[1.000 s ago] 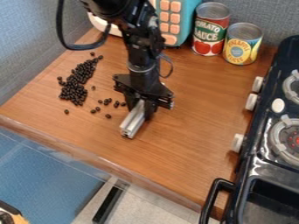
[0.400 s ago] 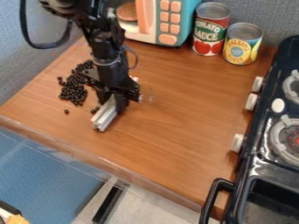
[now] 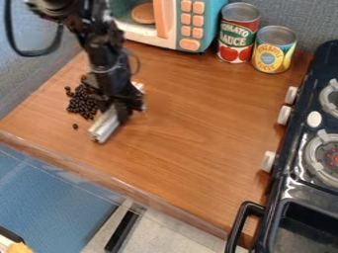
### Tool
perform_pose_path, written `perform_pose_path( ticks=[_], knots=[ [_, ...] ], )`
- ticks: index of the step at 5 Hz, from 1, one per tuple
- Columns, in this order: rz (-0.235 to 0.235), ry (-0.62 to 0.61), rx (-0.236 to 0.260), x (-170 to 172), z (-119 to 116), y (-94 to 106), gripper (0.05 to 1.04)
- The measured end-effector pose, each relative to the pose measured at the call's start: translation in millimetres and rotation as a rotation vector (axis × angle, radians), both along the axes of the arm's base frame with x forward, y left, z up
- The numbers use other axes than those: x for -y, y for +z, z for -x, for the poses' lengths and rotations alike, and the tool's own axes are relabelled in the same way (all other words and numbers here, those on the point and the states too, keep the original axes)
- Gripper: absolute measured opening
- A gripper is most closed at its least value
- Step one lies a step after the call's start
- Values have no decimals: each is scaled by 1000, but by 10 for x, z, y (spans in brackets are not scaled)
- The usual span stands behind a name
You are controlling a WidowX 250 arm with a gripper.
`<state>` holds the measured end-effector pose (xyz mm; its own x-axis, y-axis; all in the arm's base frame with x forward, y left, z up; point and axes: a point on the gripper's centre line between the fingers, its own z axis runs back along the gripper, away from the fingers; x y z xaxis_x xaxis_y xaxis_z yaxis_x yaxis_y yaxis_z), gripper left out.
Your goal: Sweep into pile
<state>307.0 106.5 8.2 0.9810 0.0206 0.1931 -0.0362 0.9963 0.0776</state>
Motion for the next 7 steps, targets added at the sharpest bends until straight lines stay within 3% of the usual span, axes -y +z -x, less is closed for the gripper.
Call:
perform_pose_path(
  ticks=[3, 5, 6, 7],
  knots=[
    [-49, 53, 33, -359, -75, -6, 387],
    [-55, 71, 30, -443, -115, -3, 387],
    [-25, 83, 12, -403, -96, -8, 387],
    [36, 102, -19, -314, -54, 14, 387]
  ],
)
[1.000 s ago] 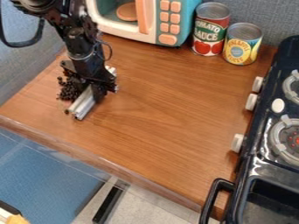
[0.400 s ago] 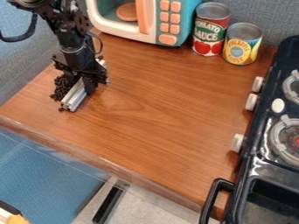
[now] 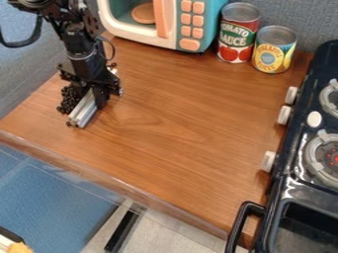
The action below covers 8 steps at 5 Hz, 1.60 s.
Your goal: Sweep into pile
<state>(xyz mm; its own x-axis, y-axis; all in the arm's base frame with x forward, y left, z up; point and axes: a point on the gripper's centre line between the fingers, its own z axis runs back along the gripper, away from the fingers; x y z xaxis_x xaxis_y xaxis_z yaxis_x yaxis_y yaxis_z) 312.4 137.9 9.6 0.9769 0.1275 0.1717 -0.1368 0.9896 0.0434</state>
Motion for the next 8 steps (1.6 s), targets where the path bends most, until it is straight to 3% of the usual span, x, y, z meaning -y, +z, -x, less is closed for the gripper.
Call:
perform_pose_path(
  ticks=[1, 2, 3, 5, 6, 7, 8],
  knots=[
    [49, 10, -26, 73, 28, 17, 387],
    [99, 5, -19, 261, -13, 195, 387],
    [112, -17, 9, 460, -87, 327, 387],
    [51, -43, 38, 1025, -232, 322, 387],
    [27, -57, -1, 1288, -286, 137, 387],
    [22, -23, -21, 1340, -418, 36, 450],
    [37, -19, -32, 1348, -453, 12, 763]
  ],
)
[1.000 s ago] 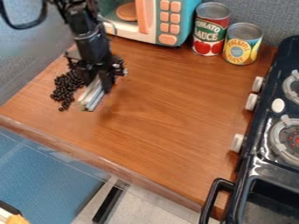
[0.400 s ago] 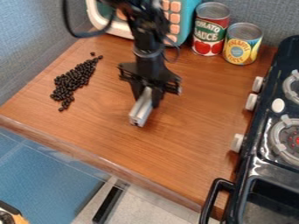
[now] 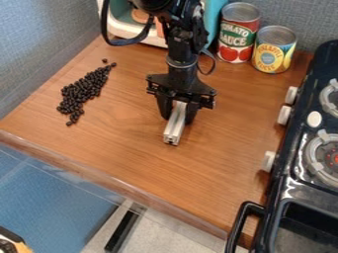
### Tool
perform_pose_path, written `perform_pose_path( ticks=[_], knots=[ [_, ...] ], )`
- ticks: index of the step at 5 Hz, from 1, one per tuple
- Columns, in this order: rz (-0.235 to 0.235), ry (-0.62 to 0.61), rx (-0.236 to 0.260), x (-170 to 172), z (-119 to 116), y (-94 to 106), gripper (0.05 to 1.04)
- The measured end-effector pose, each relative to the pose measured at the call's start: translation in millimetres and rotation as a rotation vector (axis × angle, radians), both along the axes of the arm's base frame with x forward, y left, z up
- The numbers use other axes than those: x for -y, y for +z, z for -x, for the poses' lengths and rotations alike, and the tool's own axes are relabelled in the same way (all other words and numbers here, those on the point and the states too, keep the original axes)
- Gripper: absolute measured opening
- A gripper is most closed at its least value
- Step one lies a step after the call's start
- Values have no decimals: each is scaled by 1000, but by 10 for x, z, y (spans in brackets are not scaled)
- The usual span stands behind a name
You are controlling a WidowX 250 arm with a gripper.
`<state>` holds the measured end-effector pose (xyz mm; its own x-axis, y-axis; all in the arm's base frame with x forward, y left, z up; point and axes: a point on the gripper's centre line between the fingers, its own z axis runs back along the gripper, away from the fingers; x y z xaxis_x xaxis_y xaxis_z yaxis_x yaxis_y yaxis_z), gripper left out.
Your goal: Sweep into pile
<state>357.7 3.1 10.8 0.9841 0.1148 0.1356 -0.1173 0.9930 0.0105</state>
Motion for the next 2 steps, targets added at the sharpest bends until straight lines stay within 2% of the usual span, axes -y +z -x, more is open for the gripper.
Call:
perform_pose_path(
  ticks=[1, 2],
  knots=[
    [25, 1, -20, -119, 75, 84, 998],
    [77, 13, 56, -264, 147, 643, 1007]
  ],
)
